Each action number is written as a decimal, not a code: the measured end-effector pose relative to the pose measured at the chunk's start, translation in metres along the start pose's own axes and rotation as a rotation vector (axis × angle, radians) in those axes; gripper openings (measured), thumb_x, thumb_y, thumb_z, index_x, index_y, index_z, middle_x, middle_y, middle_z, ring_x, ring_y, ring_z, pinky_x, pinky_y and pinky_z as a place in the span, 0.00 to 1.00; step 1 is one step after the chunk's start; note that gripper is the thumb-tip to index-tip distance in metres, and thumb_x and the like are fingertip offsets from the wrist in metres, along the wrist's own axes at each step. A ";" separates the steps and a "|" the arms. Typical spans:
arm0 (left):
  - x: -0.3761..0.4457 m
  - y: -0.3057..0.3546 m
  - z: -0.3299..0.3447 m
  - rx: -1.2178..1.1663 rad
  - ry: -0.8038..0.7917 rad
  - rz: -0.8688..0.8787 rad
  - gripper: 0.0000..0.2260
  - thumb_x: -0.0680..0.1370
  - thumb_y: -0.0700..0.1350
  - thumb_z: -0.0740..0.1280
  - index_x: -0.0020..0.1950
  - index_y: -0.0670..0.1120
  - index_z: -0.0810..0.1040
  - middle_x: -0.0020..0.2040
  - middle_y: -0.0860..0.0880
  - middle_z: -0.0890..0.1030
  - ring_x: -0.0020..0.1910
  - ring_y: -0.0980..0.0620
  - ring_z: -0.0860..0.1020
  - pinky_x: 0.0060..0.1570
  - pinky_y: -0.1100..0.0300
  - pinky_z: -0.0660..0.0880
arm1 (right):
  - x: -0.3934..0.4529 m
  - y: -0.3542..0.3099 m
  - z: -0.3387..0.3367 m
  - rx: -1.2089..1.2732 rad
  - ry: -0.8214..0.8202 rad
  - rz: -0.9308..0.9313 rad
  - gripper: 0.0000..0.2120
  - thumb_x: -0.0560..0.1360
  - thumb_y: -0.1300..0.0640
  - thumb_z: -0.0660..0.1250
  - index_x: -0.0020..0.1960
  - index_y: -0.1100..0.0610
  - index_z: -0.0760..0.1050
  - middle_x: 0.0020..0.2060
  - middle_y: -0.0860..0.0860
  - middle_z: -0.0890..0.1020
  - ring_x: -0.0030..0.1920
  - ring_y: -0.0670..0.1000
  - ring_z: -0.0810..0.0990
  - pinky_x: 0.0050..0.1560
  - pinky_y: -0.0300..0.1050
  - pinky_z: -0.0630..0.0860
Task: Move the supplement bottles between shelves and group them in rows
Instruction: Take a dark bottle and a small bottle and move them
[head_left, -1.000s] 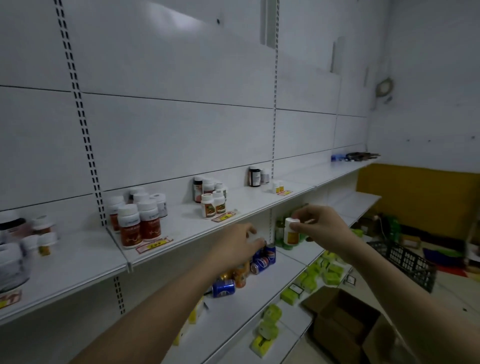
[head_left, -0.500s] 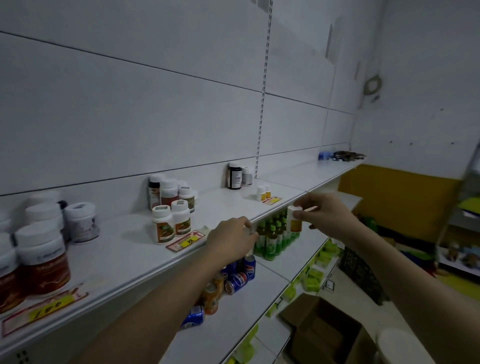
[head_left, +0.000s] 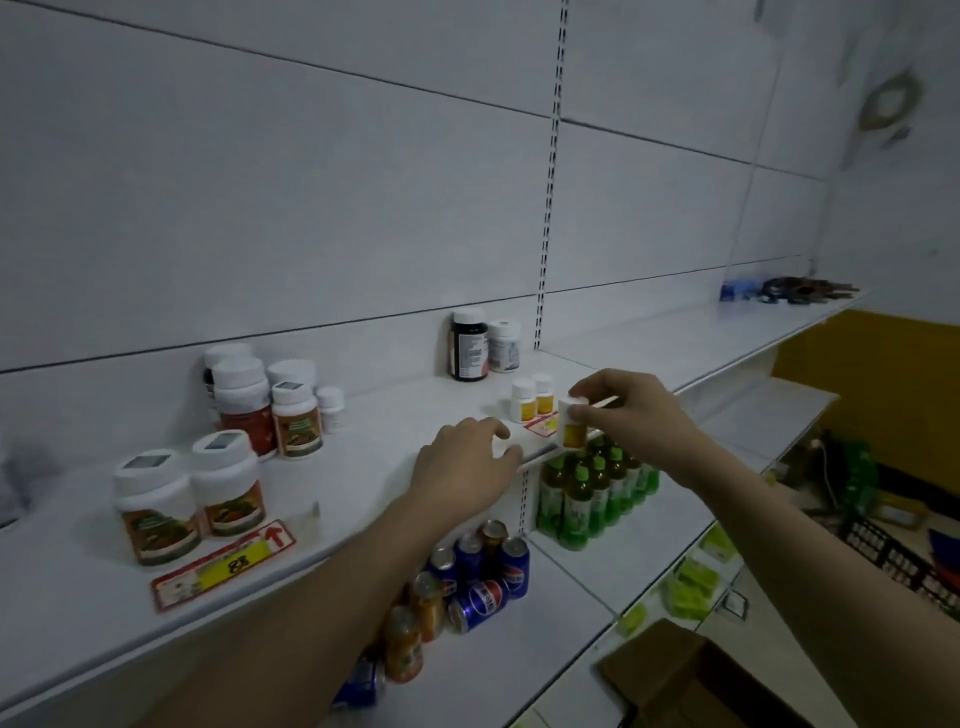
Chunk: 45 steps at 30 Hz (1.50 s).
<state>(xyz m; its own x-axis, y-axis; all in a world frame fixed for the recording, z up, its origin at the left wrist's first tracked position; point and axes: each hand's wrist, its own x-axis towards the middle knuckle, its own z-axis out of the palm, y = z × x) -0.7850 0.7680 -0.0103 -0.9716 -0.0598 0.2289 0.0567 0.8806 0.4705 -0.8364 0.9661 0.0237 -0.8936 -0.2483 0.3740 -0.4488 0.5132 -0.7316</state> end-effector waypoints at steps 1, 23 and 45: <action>0.011 0.005 0.007 -0.005 0.024 -0.024 0.17 0.80 0.57 0.60 0.66 0.54 0.74 0.65 0.51 0.76 0.62 0.50 0.74 0.60 0.50 0.73 | 0.015 0.012 -0.003 0.013 -0.008 -0.036 0.06 0.75 0.53 0.71 0.52 0.49 0.80 0.49 0.47 0.82 0.47 0.48 0.82 0.43 0.43 0.79; 0.069 0.024 0.066 0.316 0.294 -0.493 0.18 0.81 0.53 0.56 0.71 0.53 0.71 0.70 0.49 0.72 0.66 0.47 0.71 0.68 0.45 0.65 | 0.161 0.131 0.012 0.413 -0.340 -0.262 0.08 0.75 0.55 0.71 0.54 0.49 0.79 0.52 0.40 0.81 0.49 0.46 0.80 0.54 0.50 0.80; 0.073 0.025 0.068 0.353 0.310 -0.560 0.17 0.81 0.54 0.58 0.69 0.53 0.73 0.69 0.52 0.73 0.63 0.52 0.72 0.59 0.57 0.66 | 0.173 0.149 0.020 0.469 -0.525 -0.279 0.12 0.73 0.51 0.74 0.53 0.43 0.76 0.48 0.43 0.79 0.45 0.45 0.79 0.34 0.27 0.73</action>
<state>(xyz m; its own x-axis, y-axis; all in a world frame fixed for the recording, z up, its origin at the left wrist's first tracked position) -0.8698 0.8178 -0.0393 -0.7205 -0.6297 0.2904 -0.5578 0.7751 0.2968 -1.0580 0.9833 -0.0315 -0.5809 -0.7368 0.3460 -0.5112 -0.0006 -0.8595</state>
